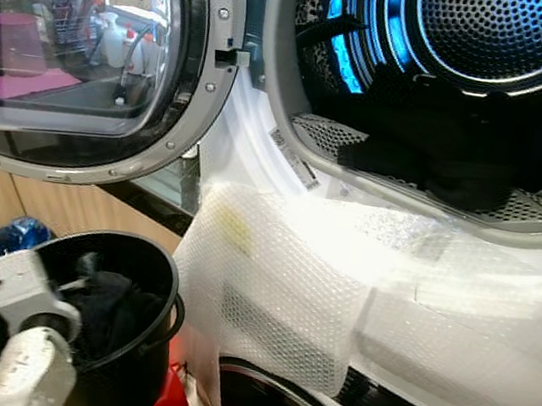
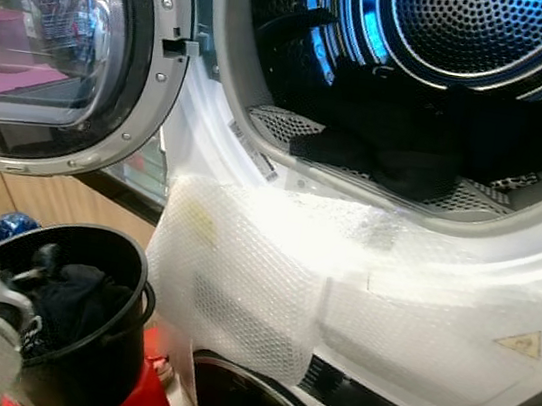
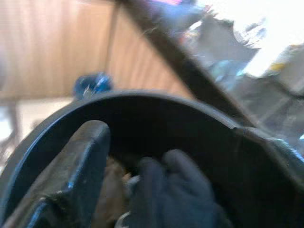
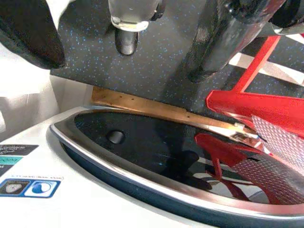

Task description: Clothes washing

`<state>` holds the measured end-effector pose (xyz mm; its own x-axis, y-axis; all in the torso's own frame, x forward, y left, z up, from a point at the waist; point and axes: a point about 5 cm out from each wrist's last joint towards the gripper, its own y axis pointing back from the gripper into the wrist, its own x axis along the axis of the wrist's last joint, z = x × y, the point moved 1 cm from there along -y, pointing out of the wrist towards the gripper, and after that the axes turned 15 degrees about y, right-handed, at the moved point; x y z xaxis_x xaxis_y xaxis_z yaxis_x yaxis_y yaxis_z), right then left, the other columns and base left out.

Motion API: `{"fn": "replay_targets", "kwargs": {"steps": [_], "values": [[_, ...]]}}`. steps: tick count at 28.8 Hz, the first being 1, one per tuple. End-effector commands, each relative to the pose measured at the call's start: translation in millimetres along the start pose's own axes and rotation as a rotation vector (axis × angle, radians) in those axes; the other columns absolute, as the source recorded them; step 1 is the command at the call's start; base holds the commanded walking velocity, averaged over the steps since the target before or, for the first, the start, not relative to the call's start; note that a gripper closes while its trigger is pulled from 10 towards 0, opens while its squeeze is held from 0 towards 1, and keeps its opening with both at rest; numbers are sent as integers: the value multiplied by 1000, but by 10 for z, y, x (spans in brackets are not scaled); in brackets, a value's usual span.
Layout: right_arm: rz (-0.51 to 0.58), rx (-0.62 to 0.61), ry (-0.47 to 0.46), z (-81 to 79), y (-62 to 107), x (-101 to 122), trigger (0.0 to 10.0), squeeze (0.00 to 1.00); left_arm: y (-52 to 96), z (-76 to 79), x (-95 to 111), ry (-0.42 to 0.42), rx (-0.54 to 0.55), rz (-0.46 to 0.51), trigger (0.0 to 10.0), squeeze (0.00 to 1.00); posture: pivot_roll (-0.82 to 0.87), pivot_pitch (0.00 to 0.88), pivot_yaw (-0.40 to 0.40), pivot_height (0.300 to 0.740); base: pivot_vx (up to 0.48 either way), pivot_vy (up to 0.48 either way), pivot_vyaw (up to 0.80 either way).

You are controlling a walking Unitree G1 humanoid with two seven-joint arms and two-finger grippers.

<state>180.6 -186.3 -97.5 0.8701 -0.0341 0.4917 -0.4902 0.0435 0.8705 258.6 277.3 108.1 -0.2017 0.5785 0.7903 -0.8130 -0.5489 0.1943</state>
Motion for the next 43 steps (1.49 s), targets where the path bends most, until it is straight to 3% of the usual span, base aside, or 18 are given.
{"fn": "replay_targets", "kwargs": {"steps": [1,2,3,4,6,12,17,21,27,34,35,36,37,39,43], "values": [[-6,9,33,-38,-3,-12,10000,0,-63,-153,-12,6,82,-46,10000,1000,64,0,41,740,0,0,0],[-16,13,21,-55,-3,-36,10000,0,-116,-188,-19,-45,77,-88,10000,1000,65,0,44,740,0,0,0],[-16,13,21,-55,-3,-36,10000,0,-116,-188,-19,-45,77,-88,10000,1000,65,0,44,740,0,0,0],[-17,7,-15,-59,-2,-50,10000,0,-179,-186,-26,-99,38,-142,10000,1000,63,0,46,740,0,0,0],[-25,0,-15,-52,0,-71,10000,0,-242,-140,-54,-131,-28,-226,10000,1000,60,0,51,740,0,0,0],[-33,14,9,-63,1,-95,10000,0,-307,-63,-86,-215,-85,-264,10000,1000,50,0,52,740,0,0,0],[-33,12,31,-58,1,-89,10000,0,-354,-3,-175,-182,-100,-291,10000,1000,52,0,45,740,0,0,0],[-35,20,52,-72,-1,-81,10000,0,-391,48,-285,-80,-95,-369,10000,1000,47,0,42,740,0,0,0],[-31,37,62,-101,-4,-65,10000,0,-386,121,-394,-83,-96,-428,10000,1000,45,0,44,740,0,0,0],[-49,46,66,-122,-1,-104,10000,0,-298,34,-572,-120,0,-538,10000,1000,42,0,46,740,0,0,0],[-53,46,62,-122,0,-117,10000,0,-298,20,-569,-145,11,-537,10000,624,40,0,48,740,0,0,0],[-53,45,61,-121,0,-117,10000,0,-302,22,-560,-169,11,-531,10000,0,38,0,50,740,0,0,0],[-53,47,64,-120,0,-114,10000,0,-301,41,-538,-234,-2,-517,10000,0,38,0,52,740,0,0,0],[-52,49,64,-120,0,-113,10000,0,-301,52,-522,-272,-10,-507,10000,0,39,0,52,740,0,0,0],[-52,48,50,-110,1,-122,10000,0,-307,38,-531,-265,8,-508,10000,0,38,0,51,740,0,0,0]]}}
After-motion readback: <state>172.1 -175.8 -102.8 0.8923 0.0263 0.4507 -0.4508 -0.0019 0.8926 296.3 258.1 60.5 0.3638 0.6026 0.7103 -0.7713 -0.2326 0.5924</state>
